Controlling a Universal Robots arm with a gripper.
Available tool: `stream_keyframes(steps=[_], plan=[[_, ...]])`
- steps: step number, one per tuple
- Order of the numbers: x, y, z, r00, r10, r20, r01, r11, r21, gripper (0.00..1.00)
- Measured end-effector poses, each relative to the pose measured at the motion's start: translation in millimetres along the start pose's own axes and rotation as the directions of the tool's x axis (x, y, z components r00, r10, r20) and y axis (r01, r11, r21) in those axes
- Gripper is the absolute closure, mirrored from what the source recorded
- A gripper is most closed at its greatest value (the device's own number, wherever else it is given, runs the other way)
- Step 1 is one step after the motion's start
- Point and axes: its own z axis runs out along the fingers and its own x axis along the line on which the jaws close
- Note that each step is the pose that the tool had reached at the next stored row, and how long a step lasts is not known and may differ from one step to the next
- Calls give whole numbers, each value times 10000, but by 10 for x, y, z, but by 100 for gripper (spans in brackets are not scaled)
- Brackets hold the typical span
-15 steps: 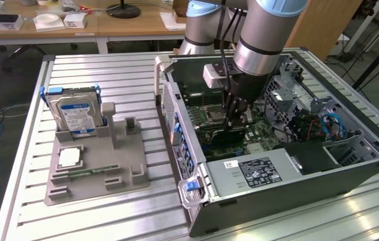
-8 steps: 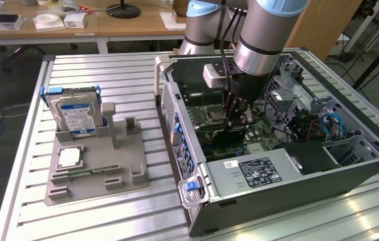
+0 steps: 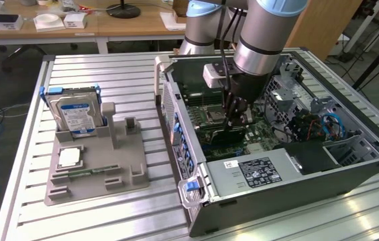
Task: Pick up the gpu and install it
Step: 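Press down on the gpu until it lock into place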
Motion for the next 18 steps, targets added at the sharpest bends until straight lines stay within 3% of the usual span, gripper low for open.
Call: stream_keyframes(steps=[9, 18], plan=[[0, 156, 26, 10000, 0, 2, 0, 10000, 2, 89], [-26, 162, 60, 10000, -1, -1, 1, 10000, -1, 89]])
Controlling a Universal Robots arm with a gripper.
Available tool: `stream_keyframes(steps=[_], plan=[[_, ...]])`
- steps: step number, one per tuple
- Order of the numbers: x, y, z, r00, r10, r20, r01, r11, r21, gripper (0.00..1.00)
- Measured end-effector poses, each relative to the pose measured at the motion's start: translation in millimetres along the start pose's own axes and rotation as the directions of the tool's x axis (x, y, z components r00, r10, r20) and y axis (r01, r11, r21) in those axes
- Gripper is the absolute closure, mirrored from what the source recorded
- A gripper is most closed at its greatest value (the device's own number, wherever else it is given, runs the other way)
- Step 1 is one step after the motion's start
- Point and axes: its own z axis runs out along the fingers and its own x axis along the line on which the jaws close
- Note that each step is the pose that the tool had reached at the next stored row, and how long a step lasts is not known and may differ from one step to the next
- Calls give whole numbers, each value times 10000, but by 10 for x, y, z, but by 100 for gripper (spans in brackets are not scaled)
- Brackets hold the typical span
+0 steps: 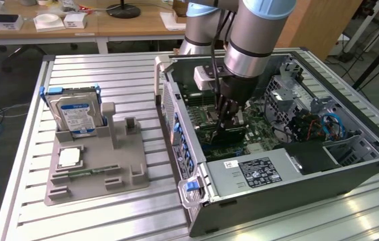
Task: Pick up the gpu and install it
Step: 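Press down on the gpu until it lock into place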
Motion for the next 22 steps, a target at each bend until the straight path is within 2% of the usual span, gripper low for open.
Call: stream_keyframes(steps=[16, 21, 22], plan=[[1, 1, 60, 10000, 1, -1, -1, 10000, -1, 89], [-2, 25, 12, 10000, 3, 23, -3, 10000, 8, 89], [0, 41, -19, 10000, 1, 4, -1, 10000, 1, 89]])
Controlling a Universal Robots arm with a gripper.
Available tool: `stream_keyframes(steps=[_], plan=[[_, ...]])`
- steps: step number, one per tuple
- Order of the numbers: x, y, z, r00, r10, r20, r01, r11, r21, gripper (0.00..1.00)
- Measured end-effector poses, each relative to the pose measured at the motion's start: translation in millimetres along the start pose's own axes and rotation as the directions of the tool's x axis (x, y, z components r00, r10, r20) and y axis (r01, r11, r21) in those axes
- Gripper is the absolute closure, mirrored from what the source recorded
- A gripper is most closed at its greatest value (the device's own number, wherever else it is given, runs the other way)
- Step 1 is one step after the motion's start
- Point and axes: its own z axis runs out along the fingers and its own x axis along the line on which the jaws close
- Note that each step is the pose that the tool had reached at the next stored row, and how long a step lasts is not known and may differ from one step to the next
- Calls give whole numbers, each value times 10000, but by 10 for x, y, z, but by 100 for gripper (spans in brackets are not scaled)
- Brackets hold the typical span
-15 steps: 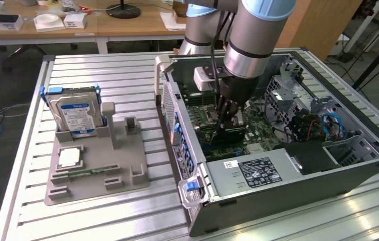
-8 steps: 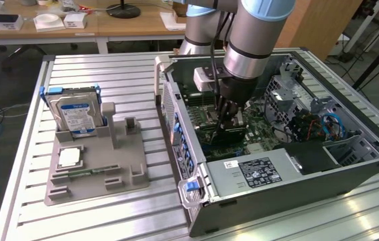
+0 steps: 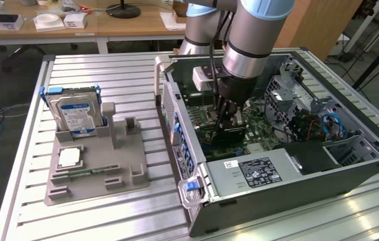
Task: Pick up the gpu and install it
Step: 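Press down on the gpu until it lock into place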
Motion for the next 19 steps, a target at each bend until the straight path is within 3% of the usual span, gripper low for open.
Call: stream_keyframes(steps=[6, 16, 19], plan=[[-3, 95, -128, 10000, 0, -2, 0, 10000, 0, 89], [-7, 218, -208, 10000, 0, -20, 0, 10000, -1, 89], [-7, 298, -227, 10000, 0, -20, 0, 10000, -3, 89]])
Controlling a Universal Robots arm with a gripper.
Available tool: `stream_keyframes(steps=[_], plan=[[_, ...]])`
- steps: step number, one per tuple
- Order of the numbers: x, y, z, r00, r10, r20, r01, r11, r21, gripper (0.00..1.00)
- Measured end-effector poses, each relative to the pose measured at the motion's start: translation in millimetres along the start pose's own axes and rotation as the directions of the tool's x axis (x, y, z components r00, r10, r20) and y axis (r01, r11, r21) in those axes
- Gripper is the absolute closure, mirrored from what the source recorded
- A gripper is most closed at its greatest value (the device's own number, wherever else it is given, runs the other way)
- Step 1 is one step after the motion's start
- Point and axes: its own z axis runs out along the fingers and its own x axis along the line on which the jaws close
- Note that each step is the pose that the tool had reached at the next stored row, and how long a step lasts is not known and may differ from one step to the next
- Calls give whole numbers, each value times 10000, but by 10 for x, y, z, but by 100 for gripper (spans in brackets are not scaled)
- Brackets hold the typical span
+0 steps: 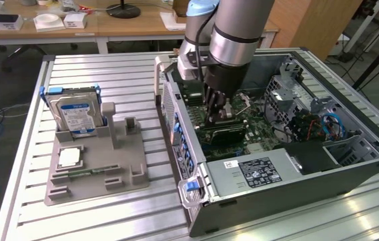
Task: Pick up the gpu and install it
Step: 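Press down on the gpu until it lock into place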
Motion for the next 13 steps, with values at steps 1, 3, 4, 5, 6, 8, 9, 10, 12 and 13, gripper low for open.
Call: stream_keyframes(steps=[1, 3, 4, 5, 6, 8, 9, 10, 12, 13], plan=[[-2, 34, -4, 10000, 1, 0, -1, 10000, 0, 89], [-6, 92, -14, 10000, 0, -1, 0, 10000, -1, 89], [-9, 118, -18, 10000, 0, -1, 0, 10000, -1, 89], [-12, 143, -22, 10000, 1, 0, -1, 10000, -1, 89], [-14, 166, -24, 10000, 1, 1, -1, 10000, 0, 89], [-17, 202, -29, 10000, 1, 0, -1, 10000, 0, 89], [-17, 220, -30, 10000, 0, 0, 0, 10000, 0, 89], [-18, 240, -32, 10000, 0, 0, 0, 10000, 0, 89], [-19, 267, -34, 10000, 1, -1, -1, 10000, -1, 89], [-21, 273, -33, 10000, 1, 0, -1, 10000, 1, 89]])
